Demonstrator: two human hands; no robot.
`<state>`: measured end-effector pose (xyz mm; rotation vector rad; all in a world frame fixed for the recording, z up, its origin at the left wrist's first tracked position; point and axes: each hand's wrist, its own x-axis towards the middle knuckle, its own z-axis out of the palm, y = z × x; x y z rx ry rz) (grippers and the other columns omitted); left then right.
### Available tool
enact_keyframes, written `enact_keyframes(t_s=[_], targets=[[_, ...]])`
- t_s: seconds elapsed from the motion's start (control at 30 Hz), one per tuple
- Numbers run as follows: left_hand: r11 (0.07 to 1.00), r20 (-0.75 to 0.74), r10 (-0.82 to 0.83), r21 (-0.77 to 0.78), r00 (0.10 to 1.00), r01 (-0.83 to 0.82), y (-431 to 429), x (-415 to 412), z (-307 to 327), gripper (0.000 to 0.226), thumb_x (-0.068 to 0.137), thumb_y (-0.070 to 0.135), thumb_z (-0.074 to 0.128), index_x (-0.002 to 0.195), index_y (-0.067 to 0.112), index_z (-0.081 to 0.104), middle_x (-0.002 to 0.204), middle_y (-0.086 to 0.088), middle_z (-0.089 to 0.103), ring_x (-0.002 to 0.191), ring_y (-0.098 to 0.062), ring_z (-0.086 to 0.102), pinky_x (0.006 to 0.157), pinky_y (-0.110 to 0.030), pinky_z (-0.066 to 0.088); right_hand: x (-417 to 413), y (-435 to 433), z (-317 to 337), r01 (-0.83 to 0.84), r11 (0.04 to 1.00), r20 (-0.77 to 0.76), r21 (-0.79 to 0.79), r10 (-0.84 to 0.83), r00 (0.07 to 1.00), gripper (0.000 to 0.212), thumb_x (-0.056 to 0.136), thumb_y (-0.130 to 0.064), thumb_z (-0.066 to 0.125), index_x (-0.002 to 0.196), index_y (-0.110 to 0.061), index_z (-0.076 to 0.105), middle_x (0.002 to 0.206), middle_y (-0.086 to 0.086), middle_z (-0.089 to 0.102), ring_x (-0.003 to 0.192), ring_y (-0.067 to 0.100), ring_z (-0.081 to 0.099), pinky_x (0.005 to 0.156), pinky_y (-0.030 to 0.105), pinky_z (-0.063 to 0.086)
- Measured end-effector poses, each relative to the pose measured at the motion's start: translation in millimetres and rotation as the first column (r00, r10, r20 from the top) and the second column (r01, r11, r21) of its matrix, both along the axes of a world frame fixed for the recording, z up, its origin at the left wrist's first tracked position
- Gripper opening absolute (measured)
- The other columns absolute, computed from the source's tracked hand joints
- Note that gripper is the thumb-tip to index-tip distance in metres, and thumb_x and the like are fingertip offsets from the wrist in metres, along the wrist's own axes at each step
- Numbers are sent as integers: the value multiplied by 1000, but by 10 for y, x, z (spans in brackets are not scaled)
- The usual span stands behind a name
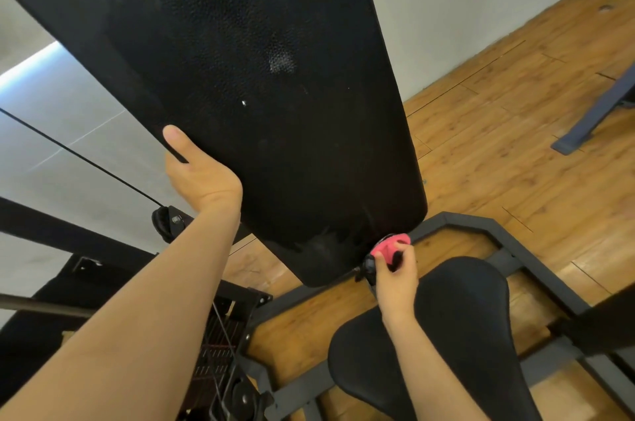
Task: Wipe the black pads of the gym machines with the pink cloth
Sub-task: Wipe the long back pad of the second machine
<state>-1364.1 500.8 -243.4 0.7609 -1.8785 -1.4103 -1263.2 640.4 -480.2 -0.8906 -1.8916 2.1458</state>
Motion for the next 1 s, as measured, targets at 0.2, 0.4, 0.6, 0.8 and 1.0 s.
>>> enact_keyframes(t_s=[0.2, 0.4, 0.6, 0.8, 1.0], targets=[[999, -33, -39, -15, 999, 38, -27, 10, -2, 46, 101, 53, 22, 104, 22, 57, 101, 5, 60, 101, -9, 55, 96, -27, 39, 261, -705, 9, -13, 1000, 30, -8, 13, 999, 19, 88, -13, 66, 98, -22, 54, 101, 0, 63, 98, 16, 61, 86, 35, 53], [998, -59, -64, -26, 996, 63, -57, 0, -35, 48, 101, 53, 23, 119, 23, 55, 109, 12, 58, 109, -6, 53, 99, -24, 37, 294, -516, 161, -99, 994, 5, 38, 99, 995, 20, 88, -10, 66, 102, -22, 59, 103, -5, 64, 102, 11, 60, 93, 35, 51], [999, -52, -34, -12, 998, 33, -39, -6, -27, 54, 100, 54, 25, 122, 16, 56, 112, 3, 61, 109, -11, 55, 100, -28, 39, -396, 173, 965, 207, 963, -260, 170, -159, 952, 28, 92, -11, 61, 116, -25, 58, 116, -9, 53, 108, 1, 49, 81, 0, 37], [1000, -45, -21, -22, 999, 20, -33, -4, -22, 56, 100, 52, 24, 123, 13, 56, 115, -4, 61, 109, -16, 55, 100, -31, 41, -261, -90, 633, 82, 879, -280, 469, 60, 958, 29, 85, -3, 65, 109, -18, 65, 109, 0, 50, 103, 14, 53, 83, 15, 41], [999, -54, -34, -34, 998, 32, -68, -19, -43, 56, 100, 53, 23, 120, 12, 57, 105, 1, 60, 104, -14, 55, 98, -30, 41, 301, -347, 87, -283, 866, -10, 412, 315, 949, 28, 84, 1, 67, 108, -13, 64, 105, -2, 54, 89, 6, 62, 69, 3, 42]])
